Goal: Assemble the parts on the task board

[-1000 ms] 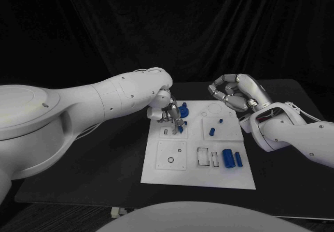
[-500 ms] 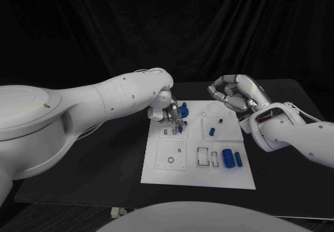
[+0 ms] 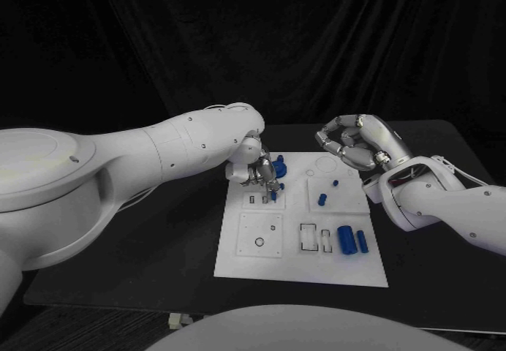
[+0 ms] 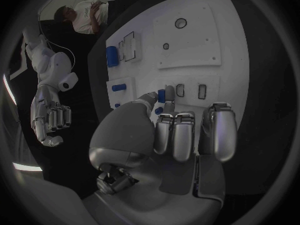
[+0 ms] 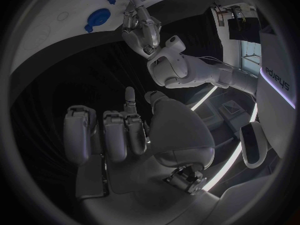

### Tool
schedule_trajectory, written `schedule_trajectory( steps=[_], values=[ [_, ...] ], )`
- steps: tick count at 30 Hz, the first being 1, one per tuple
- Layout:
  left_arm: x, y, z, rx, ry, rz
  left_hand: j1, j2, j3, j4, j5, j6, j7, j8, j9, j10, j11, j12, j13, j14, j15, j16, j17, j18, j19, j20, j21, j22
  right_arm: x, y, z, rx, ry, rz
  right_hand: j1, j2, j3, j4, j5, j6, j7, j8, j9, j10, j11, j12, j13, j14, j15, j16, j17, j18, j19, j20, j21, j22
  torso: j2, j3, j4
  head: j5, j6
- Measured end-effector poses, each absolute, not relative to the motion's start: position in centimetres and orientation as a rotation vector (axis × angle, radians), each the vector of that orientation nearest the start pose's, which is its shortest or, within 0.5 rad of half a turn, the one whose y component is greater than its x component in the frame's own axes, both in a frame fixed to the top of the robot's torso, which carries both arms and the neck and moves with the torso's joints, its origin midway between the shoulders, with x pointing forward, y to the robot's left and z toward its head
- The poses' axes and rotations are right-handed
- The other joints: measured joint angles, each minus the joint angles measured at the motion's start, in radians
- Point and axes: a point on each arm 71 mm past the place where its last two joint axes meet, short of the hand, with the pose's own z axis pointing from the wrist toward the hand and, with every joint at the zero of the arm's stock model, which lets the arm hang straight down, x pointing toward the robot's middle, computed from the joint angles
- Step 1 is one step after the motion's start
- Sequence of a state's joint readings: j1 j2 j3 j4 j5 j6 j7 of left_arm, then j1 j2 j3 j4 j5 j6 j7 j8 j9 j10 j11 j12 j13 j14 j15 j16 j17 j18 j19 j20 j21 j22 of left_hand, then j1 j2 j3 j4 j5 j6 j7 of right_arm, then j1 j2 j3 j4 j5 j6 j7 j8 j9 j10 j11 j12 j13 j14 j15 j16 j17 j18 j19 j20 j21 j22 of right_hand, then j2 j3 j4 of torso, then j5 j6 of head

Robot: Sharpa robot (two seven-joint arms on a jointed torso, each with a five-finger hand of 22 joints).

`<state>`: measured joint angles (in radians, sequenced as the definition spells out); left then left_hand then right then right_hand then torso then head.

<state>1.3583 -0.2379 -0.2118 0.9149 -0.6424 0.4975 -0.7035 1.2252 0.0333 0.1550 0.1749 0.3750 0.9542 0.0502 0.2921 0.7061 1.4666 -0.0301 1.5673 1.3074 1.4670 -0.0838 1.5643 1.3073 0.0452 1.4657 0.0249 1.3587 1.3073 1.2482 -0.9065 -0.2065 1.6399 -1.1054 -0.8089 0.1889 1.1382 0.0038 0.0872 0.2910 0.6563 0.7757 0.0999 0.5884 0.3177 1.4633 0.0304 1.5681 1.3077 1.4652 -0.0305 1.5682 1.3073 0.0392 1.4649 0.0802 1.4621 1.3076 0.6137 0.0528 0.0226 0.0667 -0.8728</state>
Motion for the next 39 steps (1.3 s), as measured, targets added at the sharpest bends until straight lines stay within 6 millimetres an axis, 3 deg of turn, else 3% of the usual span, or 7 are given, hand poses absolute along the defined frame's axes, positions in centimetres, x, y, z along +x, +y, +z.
schedule_trajectory(
  steps=[7,15,25,32,39],
  values=[
    [54.02,7.44,-23.08,-0.144,2.761,-0.289,0.015,-0.006,0.025,-0.025,0.035,0.0,0.001,-0.01,-0.001,0.0,0.0,0.0,0.0,0.0,0.0,0.0,0.0,0.0,0.0,0.0,0.0,0.0,44.76,-20.71,-18.01,0.099,1.314,0.924,0.0,0.0,0.0,0.0,0.0,0.0,0.0,0.0,0.0,0.0,0.0,0.0,0.0,0.0,0.0,0.0,0.0,0.0,0.0,0.0,-0.004,0.0,0.0,0.0001,0.0,0.002,0.0],
    [53.99,7.21,-23.08,-0.138,2.76,-0.289,0.055,-0.011,0.079,-0.079,0.04,0.013,0.005,-0.014,0.007,0.0,0.0,0.0,0.0,0.0,0.0,0.0,0.0,0.0,0.0,0.0,-0.004,0.0,44.76,-20.72,-18.05,0.099,1.319,0.923,0.0,0.0,0.003,-0.003,0.0,0.0,0.0,0.004,0.0,0.0,0.0,0.0,0.0,0.0,0.0,0.0,0.0,0.0,0.0,0.0,-0.004,0.0,0.0,0.0,0.0,0.003,0.0],
    [53.95,7.14,-23.18,-0.137,2.761,-0.291,0.078,-0.015,0.089,-0.069,0.089,0.016,0.009,-0.012,0.036,0.0,0.0,0.0,0.0,0.0,0.0,0.0,0.0,0.0,0.0,0.0,-0.008,0.0,44.76,-20.73,-18.11,0.099,1.327,0.921,0.005,-0.005,0.003,-0.003,0.0,0.0,0.0,0.004,0.0,0.0,0.0,0.0,0.0,0.0,0.0,0.0,0.0,0.0,0.0,0.0,-0.014,0.0,0.0,0.0001,0.0001,0.002,0.0],
    [53.91,7.11,-23.21,-0.139,2.759,-0.292,0.082,-0.018,0.102,-0.057,0.096,0.015,0.011,-0.002,0.054,0.0,0.0,0.0,0.0,0.0,0.0,0.0,0.0,0.0,0.0,0.0,-0.008,0.0,44.76,-20.72,-18.14,0.098,1.332,0.92,0.005,-0.005,0.003,-0.003,0.0,0.0,0.0,0.004,0.0,0.0,0.0,0.0,0.0,0.0,0.0,0.0,0.0,0.0,0.0,0.0,-0.014,0.0,0.0,0.0,-0.0004,0.003,0.0],
    [53.8,7.14,-23.24,-0.144,2.754,-0.295,0.079,-0.021,0.113,-0.046,0.125,0.014,0.015,0.006,0.067,0.0,0.0,0.0,0.0,0.0,0.0,0.0,0.0,0.0,0.0,0.0,-0.008,0.0,44.77,-20.69,-18.18,0.097,1.336,0.919,0.005,-0.005,0.003,-0.003,0.0,0.0,0.0,0.004,0.0,0.0,0.0,0.0,0.0,0.0,0.0,0.0,0.0,0.0,0.0,0.0,-0.018,0.0,0.0,0.0,-0.0003,0.005,0.0]
  ],
)
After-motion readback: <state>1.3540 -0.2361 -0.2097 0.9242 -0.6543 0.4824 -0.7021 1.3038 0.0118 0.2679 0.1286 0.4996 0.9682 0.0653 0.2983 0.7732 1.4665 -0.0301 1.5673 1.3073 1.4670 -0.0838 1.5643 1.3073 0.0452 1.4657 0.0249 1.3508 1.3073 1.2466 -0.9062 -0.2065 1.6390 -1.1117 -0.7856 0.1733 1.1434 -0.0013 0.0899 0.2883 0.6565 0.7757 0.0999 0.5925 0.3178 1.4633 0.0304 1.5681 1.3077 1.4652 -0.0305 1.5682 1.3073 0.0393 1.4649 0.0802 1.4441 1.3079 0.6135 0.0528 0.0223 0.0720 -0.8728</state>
